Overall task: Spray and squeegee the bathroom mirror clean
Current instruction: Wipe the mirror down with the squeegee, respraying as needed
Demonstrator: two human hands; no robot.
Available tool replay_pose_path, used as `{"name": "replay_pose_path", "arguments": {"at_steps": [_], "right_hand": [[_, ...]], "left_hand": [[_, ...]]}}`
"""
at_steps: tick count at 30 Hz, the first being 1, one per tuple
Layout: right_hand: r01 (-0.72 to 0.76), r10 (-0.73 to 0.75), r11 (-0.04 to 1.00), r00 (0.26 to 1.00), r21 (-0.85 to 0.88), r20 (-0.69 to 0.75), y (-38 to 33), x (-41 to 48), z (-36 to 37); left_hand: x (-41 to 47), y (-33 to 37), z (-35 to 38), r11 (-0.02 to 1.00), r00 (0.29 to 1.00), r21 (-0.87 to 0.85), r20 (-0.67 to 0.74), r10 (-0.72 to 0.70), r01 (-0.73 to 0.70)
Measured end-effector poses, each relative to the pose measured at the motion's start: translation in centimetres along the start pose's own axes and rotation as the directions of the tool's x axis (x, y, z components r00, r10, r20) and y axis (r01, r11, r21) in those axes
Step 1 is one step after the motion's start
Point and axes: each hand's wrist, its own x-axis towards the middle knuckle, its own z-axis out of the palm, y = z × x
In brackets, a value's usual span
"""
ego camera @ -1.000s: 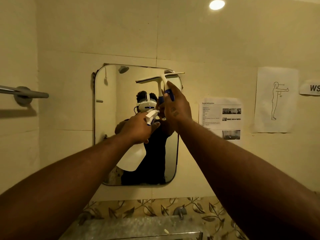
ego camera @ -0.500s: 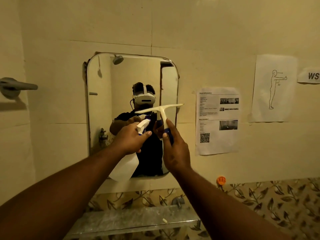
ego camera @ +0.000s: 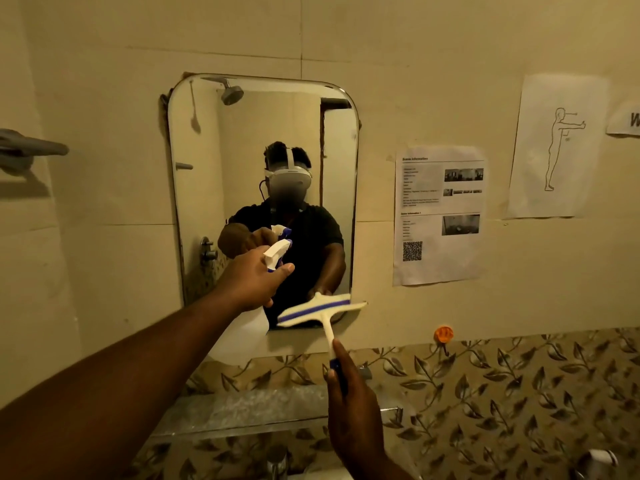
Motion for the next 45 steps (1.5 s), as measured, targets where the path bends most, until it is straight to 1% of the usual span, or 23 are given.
{"name": "replay_pose_path", "arguments": {"at_steps": [4, 6, 10, 16, 18, 22, 26, 30, 32, 37, 39, 42, 45], "right_hand": [[-0.081, 0.081, 0.997, 0.997, 0.012, 0.018, 0.5, -1.0, 0.4], [-0.090, 0.090, 0.996, 0.996, 0.018, 0.025, 0.2, -0.8, 0.2], [-0.103, 0.103, 0.995, 0.994, 0.016, 0.044, -1.0, -0.1, -0.5], [-0.108, 0.105, 0.994, 0.991, 0.035, 0.080, -3.4, 0.3, -1.2], [-0.073, 0.071, 0.996, 0.996, 0.046, 0.054, -4.8, 0.4, -1.2], [0.070, -0.068, 0.991, 0.997, 0.116, -0.021, -9.5, 1.7, -1.2], [0.182, -0.179, 0.952, 0.983, 0.246, -0.034, -16.6, 4.9, -2.0], [0.235, -0.223, 0.912, 0.972, 0.335, -0.073, -24.0, 8.9, -2.6], [0.283, -0.261, 0.899, 0.959, 0.333, -0.110, -27.3, 10.5, -2.7], [0.354, -0.301, 0.873, 0.933, 0.336, -0.199, -33.2, 13.2, -2.7], [0.374, -0.317, 0.871, 0.923, 0.318, -0.217, -34.3, 13.8, -2.8], [0.357, -0.306, 0.885, 0.930, 0.298, -0.206, -34.7, 14.6, -2.7], [0.360, -0.306, 0.893, 0.926, 0.269, -0.223, -34.8, 15.0, -2.4]], "left_hand": [[-0.5, -0.2, 0.1, 1.000, 1.000, 0.003, -0.005, -0.010, 0.010], [-0.7, -0.2, 0.0, 1.000, 1.000, -0.009, -0.001, -0.003, 0.003], [-0.5, -0.4, -1.2, 1.000, 1.000, 0.029, -0.003, 0.012, -0.012], [0.1, -0.3, -3.4, 1.000, 1.000, 0.010, 0.012, 0.015, -0.015], [0.5, -0.5, -4.2, 1.000, 1.000, -0.014, 0.011, 0.027, -0.027], [0.9, -0.2, -6.1, 0.999, 0.999, -0.026, -0.006, 0.038, -0.038], [0.9, 1.4, -8.3, 0.998, 0.995, -0.034, -0.090, 0.039, -0.043], [1.8, 2.6, -10.4, 0.996, 0.990, -0.075, -0.137, 0.034, -0.044], [2.3, 3.0, -11.4, 0.992, 0.989, -0.119, -0.146, 0.031, -0.049], [3.3, 3.0, -13.1, 0.994, 0.990, -0.069, -0.120, 0.074, -0.083], [3.2, 2.5, -13.4, 0.992, 0.992, -0.093, -0.107, 0.074, -0.084], [2.7, 1.6, -13.5, 0.988, 0.994, -0.149, -0.101, 0.030, -0.044], [2.4, 0.7, -13.4, 0.983, 0.997, -0.184, -0.082, 0.008, -0.023]]}}
